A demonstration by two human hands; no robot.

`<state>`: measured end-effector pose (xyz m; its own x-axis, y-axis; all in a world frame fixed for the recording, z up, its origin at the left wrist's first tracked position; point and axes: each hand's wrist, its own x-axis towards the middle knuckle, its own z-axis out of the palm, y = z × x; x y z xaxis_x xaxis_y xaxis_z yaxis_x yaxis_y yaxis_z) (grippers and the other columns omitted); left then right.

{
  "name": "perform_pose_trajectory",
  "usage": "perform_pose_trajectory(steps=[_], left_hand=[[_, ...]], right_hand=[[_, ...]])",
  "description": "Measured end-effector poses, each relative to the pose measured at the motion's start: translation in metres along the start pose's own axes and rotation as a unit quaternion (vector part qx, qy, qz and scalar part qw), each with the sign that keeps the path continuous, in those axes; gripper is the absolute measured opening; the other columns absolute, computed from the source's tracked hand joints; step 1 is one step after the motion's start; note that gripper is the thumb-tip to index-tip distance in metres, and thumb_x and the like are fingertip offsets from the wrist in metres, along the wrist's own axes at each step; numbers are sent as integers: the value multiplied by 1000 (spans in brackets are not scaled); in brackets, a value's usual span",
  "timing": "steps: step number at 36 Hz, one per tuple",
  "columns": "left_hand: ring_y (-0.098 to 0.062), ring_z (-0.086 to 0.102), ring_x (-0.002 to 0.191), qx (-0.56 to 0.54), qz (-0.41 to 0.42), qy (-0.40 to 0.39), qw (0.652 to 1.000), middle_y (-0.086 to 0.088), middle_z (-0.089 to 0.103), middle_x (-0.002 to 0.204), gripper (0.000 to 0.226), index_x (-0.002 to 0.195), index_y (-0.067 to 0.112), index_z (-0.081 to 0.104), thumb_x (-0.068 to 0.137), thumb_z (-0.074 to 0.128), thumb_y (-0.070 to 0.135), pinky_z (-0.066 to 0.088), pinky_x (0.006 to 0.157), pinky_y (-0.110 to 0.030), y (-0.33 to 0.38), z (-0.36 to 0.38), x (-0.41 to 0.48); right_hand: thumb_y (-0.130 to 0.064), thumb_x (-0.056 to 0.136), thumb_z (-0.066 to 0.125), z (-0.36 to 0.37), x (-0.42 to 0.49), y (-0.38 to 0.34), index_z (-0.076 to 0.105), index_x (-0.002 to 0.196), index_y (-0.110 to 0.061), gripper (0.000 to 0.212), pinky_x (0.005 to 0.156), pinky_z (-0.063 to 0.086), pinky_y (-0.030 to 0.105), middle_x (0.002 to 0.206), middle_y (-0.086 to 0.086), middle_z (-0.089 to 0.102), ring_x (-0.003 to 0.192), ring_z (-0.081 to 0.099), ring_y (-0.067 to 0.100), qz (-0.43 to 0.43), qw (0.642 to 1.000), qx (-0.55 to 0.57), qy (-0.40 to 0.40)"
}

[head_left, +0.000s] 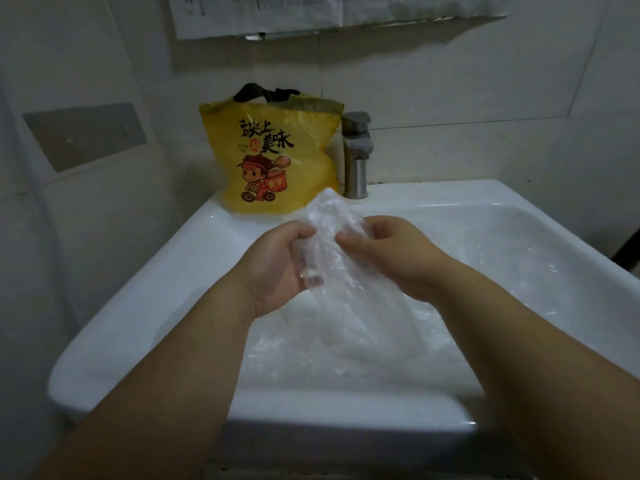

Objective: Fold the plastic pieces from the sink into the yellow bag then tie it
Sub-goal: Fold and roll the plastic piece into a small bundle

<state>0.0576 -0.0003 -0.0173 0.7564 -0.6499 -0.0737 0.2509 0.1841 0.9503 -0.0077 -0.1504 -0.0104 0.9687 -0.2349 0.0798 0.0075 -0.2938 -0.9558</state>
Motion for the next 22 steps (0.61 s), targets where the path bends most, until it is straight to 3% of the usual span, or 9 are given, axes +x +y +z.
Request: perform_pose_trajectory(steps=[3, 7, 9, 10, 12, 13, 16, 20, 22], left_hand=[[-23, 63, 112, 96, 19, 4, 995, -7, 68, 122, 42, 119, 19, 66, 80, 69, 31, 52, 86, -37, -4, 3, 1], [-35, 61, 116, 99, 36, 70, 992, -17, 66, 121, 32, 125, 5, 60, 93, 55, 1, 50, 98, -46, -6, -1, 7], [-35, 59, 119, 46, 46, 76, 995, -19, 64, 125, 35, 129, 1, 56, 94, 53, 1, 48, 101, -47, -3, -3, 8], [-33, 60, 118, 19, 52, 76, 996, -19, 64, 125, 35, 129, 1, 56, 94, 53, 3, 48, 101, -47, -1, -3, 7], [-29, 64, 112, -26, 67, 88, 994, -17, 66, 121, 32, 126, 2, 58, 95, 53, 7, 52, 96, -43, 5, -2, 4], [-27, 66, 108, -46, 74, 94, 992, -15, 68, 118, 29, 123, 4, 61, 95, 53, 8, 54, 92, -39, 6, -2, 3], [-21, 70, 98, -106, 78, 84, 988, -9, 72, 110, 27, 119, 9, 63, 95, 53, 16, 59, 82, -33, 10, -2, 0], [-28, 64, 114, -97, 40, 3, 995, -12, 66, 123, 63, 132, 13, 56, 79, 70, 45, 52, 96, -44, 10, -5, -1], [-24, 68, 99, -4, 23, 10, 1000, -8, 72, 105, 54, 120, 9, 62, 75, 77, 36, 56, 87, -38, 2, -1, 0]], right_hand=[[-20, 90, 66, 1, 1, 1, 69, 98, -6, 16, 74, 56, 36, 87, 9, 70, 75, 67, 22, -22, 999, 34, 10], [-16, 90, 65, 1, 2, 0, 62, 84, -7, 11, 59, 57, 32, 80, 11, 63, 66, 62, 20, -7, 990, 140, 32], [-20, 88, 67, -4, 2, -1, 62, 95, -8, 15, 65, 59, 34, 91, 12, 67, 75, 68, 22, 16, 978, 208, -16], [-24, 84, 70, -7, 1, -2, 61, 105, -10, 27, 70, 60, 37, 100, 12, 70, 83, 71, 24, 40, 973, 217, -62], [-26, 76, 75, -11, -2, -2, 59, 115, -10, 45, 77, 59, 41, 106, 12, 71, 91, 71, 27, 89, 968, 170, -161], [-22, 76, 75, -9, -5, -2, 61, 112, -9, 40, 77, 59, 40, 102, 11, 72, 89, 72, 26, 100, 967, 143, -184], [-9, 85, 68, -4, -6, -3, 65, 96, -8, 11, 75, 58, 35, 92, 11, 70, 81, 69, 24, 95, 980, 116, -134], [-8, 86, 66, -5, -3, -3, 63, 110, -2, 25, 76, 60, 39, 106, 16, 68, 93, 69, 32, 78, 983, 152, -67], [-12, 86, 67, -2, -3, -3, 63, 112, -2, 28, 74, 60, 37, 103, 16, 69, 89, 69, 31, 66, 988, 132, -56]])
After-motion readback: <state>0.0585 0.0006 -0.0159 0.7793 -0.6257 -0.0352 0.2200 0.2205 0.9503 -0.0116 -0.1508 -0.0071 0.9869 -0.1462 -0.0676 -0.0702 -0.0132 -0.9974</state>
